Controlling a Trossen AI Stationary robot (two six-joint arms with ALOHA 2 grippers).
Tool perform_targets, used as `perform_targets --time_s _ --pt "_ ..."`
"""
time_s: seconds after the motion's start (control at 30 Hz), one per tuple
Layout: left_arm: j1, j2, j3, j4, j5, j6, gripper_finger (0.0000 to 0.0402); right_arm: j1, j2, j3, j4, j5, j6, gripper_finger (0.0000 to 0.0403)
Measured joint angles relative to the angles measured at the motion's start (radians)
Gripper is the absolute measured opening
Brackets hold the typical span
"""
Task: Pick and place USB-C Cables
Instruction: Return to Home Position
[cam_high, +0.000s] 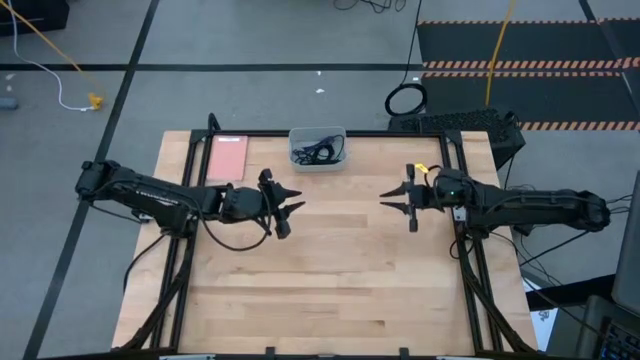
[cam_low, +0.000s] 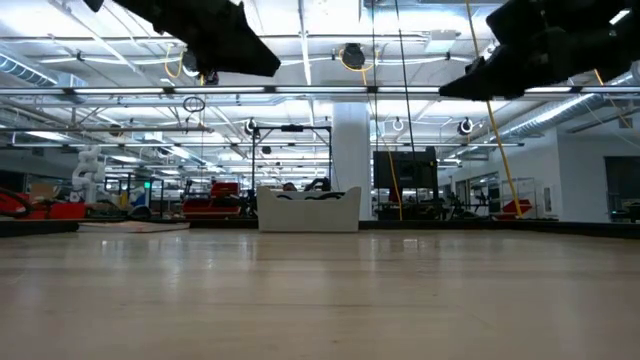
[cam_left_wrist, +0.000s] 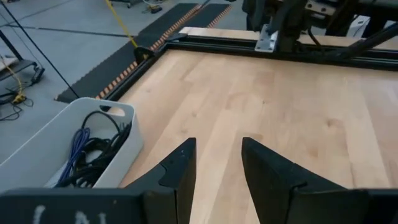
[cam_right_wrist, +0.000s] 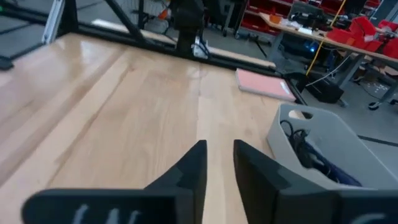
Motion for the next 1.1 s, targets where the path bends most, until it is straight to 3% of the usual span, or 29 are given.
perform_targets --time_s 0.33,0.6,1.1 --pt "-0.002 0.000 -0.211 0.283 0.005 -0.035 0.0131 0.000 0.000 -0.126 0.053 0.056 -0.040 0.0005" --pt "-0.061 0.001 -0.373 0.501 0.016 -0.087 0.0131 0.000 0.000 -0.275 0.237 0.052 -0.008 0.0002" --pt "-0.102 -0.001 -0.398 0.509 0.004 0.023 0.0131 0.000 -0.126 -0.312 0.234 0.048 0.103 0.0000"
